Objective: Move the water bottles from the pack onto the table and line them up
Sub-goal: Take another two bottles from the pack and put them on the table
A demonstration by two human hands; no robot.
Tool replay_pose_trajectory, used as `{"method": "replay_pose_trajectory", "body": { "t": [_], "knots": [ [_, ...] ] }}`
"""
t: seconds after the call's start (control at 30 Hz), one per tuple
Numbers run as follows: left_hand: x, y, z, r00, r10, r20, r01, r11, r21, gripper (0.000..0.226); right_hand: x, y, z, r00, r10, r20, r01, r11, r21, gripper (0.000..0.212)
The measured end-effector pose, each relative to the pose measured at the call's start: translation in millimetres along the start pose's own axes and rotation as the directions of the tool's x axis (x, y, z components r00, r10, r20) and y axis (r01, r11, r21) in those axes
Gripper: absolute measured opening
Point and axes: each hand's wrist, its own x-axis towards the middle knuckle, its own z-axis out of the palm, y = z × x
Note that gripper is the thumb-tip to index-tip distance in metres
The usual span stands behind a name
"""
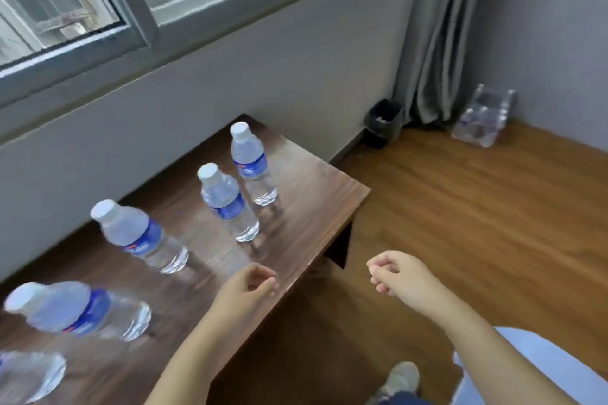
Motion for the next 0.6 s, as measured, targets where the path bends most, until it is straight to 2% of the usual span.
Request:
{"method": "replay_pose_trajectory", "body": {
  "t": [0.13, 0.33, 0.47, 0.6],
  "knots": [
    [62, 77, 85, 0.989, 0.042, 0.143, -0.052, 0.996, 0.072, 0.006, 27, 38, -103, 0.993, 0.07, -0.093, -0.063, 0.995, 0.084, 0.008],
    [155, 182, 187, 0.938, 0.129, 0.323, -0.203, 0.956, 0.21, 0.01, 62, 77, -245, 0.954, 0.158, -0.256, -0.12, 0.98, 0.16, 0.008],
    [218, 242, 253, 0.925, 0.113, 0.363, -0.205, 0.952, 0.226, 0.006, 94, 97, -309, 0.923, 0.23, -0.308, -0.166, 0.961, 0.22, 0.01],
    [288, 289, 313, 0.902, 0.059, 0.428, -0.186, 0.947, 0.262, 0.012, 143, 117, -360, 0.894, 0.33, -0.302, -0.241, 0.925, 0.294, 0.01]
  ]
}}
